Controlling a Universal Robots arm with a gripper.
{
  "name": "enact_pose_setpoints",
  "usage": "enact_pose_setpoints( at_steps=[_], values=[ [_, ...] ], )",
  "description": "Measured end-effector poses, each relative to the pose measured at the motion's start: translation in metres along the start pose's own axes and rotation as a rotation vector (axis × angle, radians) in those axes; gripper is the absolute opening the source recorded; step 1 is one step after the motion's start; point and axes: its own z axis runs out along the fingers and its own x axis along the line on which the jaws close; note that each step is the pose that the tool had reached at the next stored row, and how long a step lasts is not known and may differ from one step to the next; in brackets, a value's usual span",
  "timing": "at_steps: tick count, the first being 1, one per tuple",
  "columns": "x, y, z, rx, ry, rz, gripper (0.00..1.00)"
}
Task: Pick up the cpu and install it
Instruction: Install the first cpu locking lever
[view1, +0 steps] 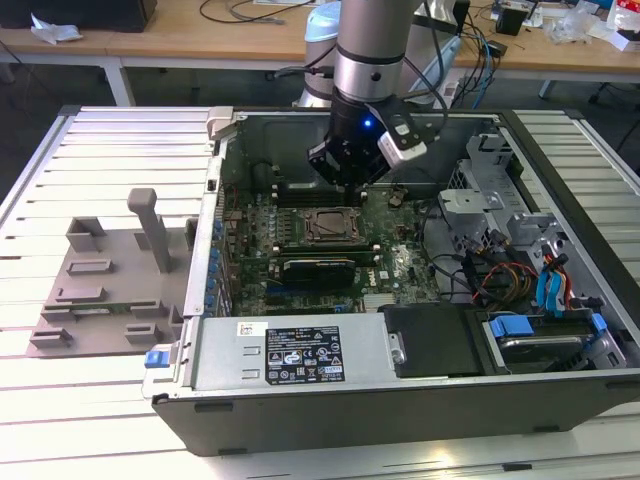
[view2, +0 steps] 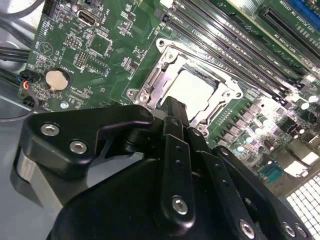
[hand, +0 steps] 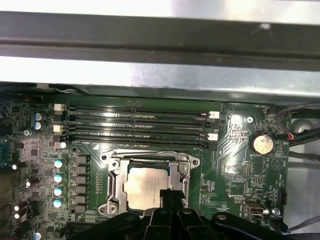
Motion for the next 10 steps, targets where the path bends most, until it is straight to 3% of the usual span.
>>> enact_pose_setpoints(
  at_steps=[6,10],
  values=[
    [0.0001,-0.0002,-0.0061,-0.0001,-0.0001,0.000,0.11],
    [0.0001,-0.0002,-0.0063,-0.0001,0.0000,0.000,0.11]
  ],
)
